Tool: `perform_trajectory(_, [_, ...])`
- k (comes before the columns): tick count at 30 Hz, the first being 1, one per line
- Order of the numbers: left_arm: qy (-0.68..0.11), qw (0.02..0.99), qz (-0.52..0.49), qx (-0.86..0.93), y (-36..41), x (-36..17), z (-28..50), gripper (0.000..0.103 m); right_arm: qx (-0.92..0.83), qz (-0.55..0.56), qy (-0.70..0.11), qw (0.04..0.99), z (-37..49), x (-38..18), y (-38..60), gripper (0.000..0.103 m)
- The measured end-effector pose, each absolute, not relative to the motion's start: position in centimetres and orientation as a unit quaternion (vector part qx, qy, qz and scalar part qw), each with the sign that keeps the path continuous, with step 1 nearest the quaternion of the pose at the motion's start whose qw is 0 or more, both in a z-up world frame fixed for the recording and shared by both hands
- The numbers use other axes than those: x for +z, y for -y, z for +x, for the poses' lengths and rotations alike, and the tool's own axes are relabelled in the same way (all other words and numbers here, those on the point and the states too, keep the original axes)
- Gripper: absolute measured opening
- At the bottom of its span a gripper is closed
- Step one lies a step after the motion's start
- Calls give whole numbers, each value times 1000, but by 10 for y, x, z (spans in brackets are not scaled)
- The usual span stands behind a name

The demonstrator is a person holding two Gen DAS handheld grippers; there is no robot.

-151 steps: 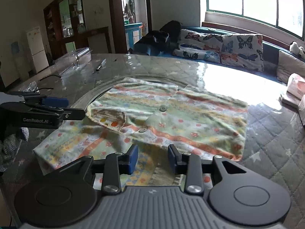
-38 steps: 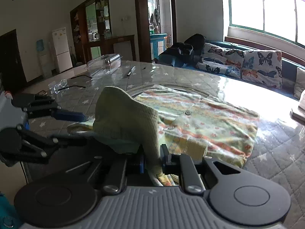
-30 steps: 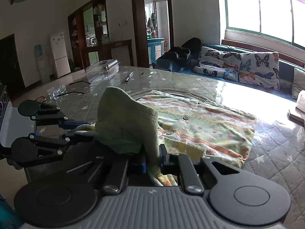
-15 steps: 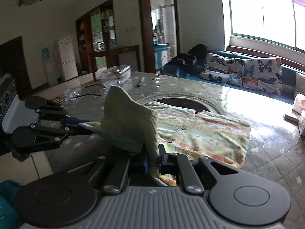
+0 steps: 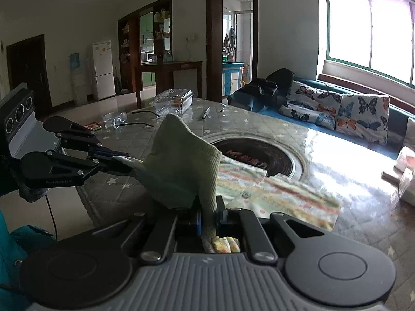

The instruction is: Fold clothes

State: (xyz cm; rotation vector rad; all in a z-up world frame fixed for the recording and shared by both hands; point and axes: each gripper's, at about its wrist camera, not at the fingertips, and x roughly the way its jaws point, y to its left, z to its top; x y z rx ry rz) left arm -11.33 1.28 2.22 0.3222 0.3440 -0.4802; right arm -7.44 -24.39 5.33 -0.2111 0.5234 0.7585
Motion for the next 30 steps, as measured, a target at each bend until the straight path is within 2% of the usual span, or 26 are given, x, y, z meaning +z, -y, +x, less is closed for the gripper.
perform_trajectory(17, [-186, 949, 127, -220, -12, 33, -17, 6, 347, -132, -259, 892, 18, 61, 228, 8])
perform_trajectory(27, [-262, 938, 88, -210, -18, 18, 69, 6, 317, -140, -291, 892, 97, 39, 204, 9])
perform_trajectory(30, [-294, 932, 68, -199, -23, 5, 96, 6, 298, -123, -303, 897, 120, 25, 200, 15])
